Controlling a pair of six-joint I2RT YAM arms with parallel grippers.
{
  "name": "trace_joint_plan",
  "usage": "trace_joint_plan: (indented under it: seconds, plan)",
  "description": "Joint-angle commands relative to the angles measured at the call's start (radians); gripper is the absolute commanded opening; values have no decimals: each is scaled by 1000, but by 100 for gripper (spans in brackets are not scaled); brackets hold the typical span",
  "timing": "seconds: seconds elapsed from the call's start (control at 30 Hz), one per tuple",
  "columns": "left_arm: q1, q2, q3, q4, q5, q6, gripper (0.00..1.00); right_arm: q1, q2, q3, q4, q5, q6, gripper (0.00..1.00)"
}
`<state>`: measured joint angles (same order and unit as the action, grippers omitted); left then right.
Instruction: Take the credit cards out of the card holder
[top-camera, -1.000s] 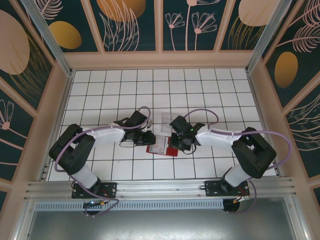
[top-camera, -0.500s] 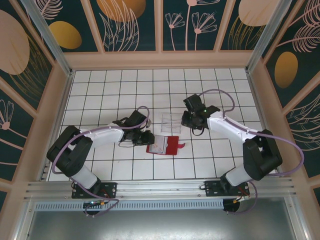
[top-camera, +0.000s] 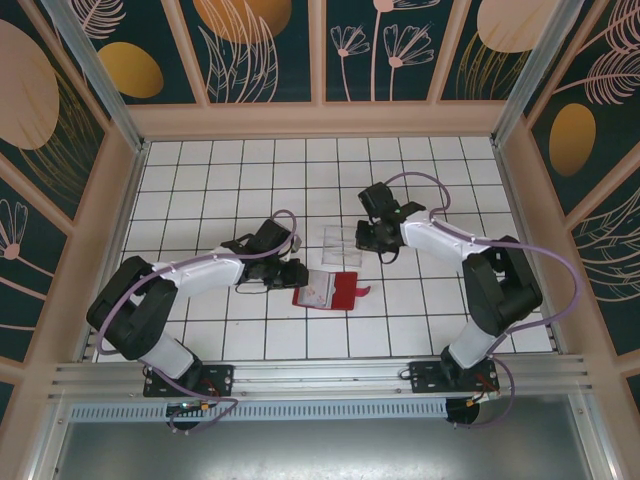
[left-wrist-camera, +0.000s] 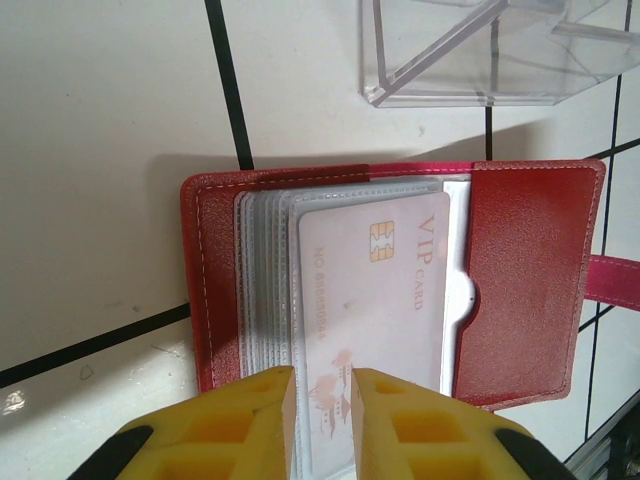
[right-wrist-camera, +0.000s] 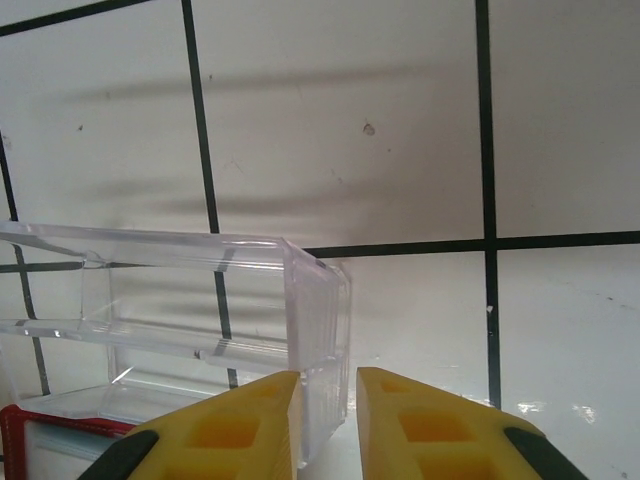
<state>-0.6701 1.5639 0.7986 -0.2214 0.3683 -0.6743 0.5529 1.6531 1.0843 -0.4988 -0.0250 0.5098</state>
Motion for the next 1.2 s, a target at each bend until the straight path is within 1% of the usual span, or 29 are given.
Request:
trace_joint_plan:
  seconds: [0.0, 0.3, 0.67, 0.77, 0.97, 1.07, 1.13, 1.17]
  plan:
    - [-6, -33, -3, -25, -16, -2, 23, 11, 30, 23, 6, -10, -28, 21]
    - [-6, -50, -40, -31, -52, -19, 23, 51, 102, 92, 5, 7, -34, 18]
    - [-7, -85, -99, -13, -61, -48, 24, 105, 188, 239, -24, 0, -23, 16]
    - [-5, -82, -109, 12, -40, -59, 24, 115, 177, 266, -42, 1, -13, 17]
    - [-6, -68, -118, 46, 5, -59, 25, 156, 110, 295, -131, 92, 35, 21]
    - [-5, -58, -119, 63, 30, -64, 25, 188, 66, 266, -136, 72, 73, 22]
    - [-7, -46, -116, 65, 39, -68, 25, 212, 33, 227, -107, 45, 95, 22]
    - [-7, -42, -116, 66, 42, -69, 25, 222, 18, 202, -88, 12, 107, 22]
